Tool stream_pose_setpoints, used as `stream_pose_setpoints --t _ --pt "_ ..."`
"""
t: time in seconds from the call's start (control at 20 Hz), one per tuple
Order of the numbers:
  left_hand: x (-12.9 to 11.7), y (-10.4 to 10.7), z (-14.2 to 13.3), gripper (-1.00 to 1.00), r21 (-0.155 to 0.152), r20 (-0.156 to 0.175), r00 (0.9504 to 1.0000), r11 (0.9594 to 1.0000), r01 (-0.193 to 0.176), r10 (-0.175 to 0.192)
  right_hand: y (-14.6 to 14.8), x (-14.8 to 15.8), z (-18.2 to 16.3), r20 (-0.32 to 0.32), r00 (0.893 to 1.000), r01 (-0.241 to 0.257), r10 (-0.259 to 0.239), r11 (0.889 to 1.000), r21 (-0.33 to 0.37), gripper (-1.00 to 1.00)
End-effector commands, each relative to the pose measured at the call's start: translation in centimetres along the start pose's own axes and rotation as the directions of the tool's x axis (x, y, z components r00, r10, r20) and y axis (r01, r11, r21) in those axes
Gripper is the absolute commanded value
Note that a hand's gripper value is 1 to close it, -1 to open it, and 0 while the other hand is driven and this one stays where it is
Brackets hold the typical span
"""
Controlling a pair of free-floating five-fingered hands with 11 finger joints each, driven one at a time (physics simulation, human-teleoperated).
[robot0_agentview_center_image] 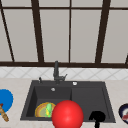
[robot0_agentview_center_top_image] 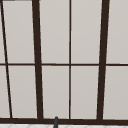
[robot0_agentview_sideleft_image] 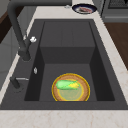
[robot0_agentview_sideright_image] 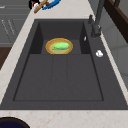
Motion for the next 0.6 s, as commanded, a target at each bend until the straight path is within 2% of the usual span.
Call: stream_pose_setpoints --t 0.0,0.15,0.2,0.4,0.45,0.5,0.55 --pt "-0.3 -0.3 0.2 1.00 -0.006 -0.004 0.9996 0.9996 -0.029 0.029 0.0 0.0 0.0 0.000 1.000 0.000 0.000 1.000 0.000 0.00" --pt "1.4 -0.5 0.0 1.00 0.007 0.015 0.9992 0.9993 0.037 -0.037 0.0 0.0 0.0 0.000 1.000 0.000 0.000 1.000 0.000 0.00" --pt "1.9 -0.6 0.1 1.00 0.009 0.010 0.9988 0.9988 0.048 -0.048 0.0 0.0 0.0 0.000 1.000 0.000 0.000 1.000 0.000 0.00" --pt "2.5 -1.4 0.3 1.00 0.007 0.016 0.9905 0.9907 0.136 -0.136 0.0 0.0 0.0 0.000 1.000 0.000 0.000 1.000 0.000 0.00" --pt "2.4 -1.4 0.3 1.00 0.002 0.019 0.9905 0.9907 0.136 -0.136 0.0 0.0 0.0 0.000 1.000 0.000 0.000 1.000 0.000 0.00" --pt "2.4 -1.5 0.5 1.00 0.005 0.019 0.9888 0.9890 0.148 -0.148 0.0 0.0 0.0 0.000 1.000 0.000 0.000 1.000 0.000 0.00" --pt "2.6 -1.3 0.6 1.00 0.023 0.023 0.9876 0.9877 0.155 -0.155 0.0 0.0 0.0 0.000 1.000 0.000 0.000 1.000 0.000 0.00"
